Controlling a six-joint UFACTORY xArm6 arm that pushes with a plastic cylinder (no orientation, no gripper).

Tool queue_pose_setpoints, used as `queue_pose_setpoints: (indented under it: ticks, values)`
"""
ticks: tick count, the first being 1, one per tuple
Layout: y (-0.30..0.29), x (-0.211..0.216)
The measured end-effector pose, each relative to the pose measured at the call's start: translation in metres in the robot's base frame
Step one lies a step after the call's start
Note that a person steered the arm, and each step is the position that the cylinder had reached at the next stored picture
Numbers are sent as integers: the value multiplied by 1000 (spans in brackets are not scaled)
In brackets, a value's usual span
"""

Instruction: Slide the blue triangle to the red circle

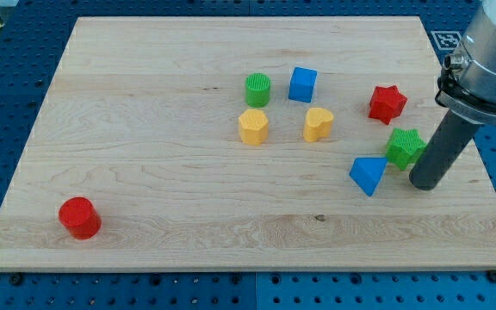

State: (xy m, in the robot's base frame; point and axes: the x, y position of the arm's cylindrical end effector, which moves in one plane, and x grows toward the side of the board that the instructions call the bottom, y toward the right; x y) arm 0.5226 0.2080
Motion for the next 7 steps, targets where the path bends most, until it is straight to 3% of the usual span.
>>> queue_pose_setpoints:
  ticks: [1, 3, 7]
  values:
    - [-37, 0]
    - [-179, -21]
    - [-312, -98]
